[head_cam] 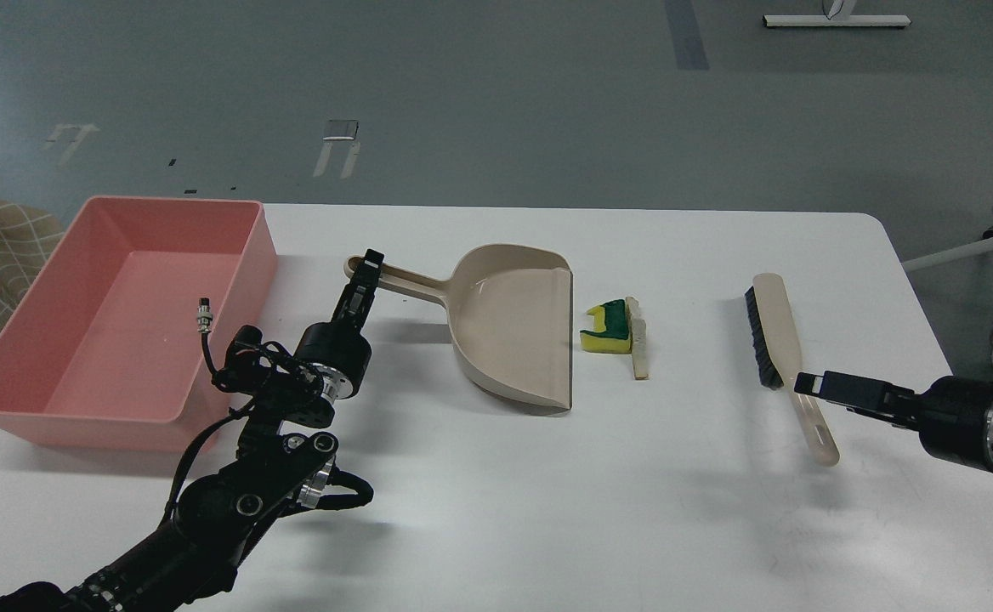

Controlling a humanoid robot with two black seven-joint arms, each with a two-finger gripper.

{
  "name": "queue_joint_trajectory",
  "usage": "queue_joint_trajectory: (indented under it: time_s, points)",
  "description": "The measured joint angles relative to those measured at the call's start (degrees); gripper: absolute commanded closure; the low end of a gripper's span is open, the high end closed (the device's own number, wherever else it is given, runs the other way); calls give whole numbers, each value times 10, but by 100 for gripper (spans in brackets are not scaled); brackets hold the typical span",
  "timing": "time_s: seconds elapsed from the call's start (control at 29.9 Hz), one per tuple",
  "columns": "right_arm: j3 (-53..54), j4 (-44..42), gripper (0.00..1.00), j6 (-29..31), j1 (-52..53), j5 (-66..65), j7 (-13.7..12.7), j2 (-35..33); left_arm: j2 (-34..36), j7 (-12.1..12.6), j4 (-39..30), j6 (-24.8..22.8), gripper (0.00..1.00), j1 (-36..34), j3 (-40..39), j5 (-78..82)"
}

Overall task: Sweep and dump garbage into bin
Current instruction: 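Reach the right gripper to the brush handle and grasp it, then sweep the brush across the sponge into the dustpan with the right gripper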

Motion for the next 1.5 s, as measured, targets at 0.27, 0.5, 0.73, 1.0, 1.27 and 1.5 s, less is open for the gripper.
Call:
queue_joint_trajectory:
  time_s: [0.27, 0.5, 0.73, 1.0, 1.27, 1.5]
  points:
    - [-2, 0, 34, 0, -8, -33, -2, 12, 0, 0, 0, 0, 100, 1, 0, 0]
    - [-2, -1, 60, -1, -13, -57, -2, 28, 0, 0, 0, 0, 100, 0, 0, 0]
    - [-2, 0, 98, -12, -19, -67, -3, 34, 0, -1, 0, 3, 100, 0, 0, 1]
    - [-2, 5, 100, -13, -24, -66, -8, 28, 0, -1, 0, 4, 100, 0, 0, 1]
    - [0, 13, 100, -13, -24, -65, -22, 48, 0, -3, -3, 4, 100, 6, 1, 1]
    - [-1, 7, 100, -13, -23, -67, -23, 98, 0, -4, -3, 4, 100, 9, 1, 3]
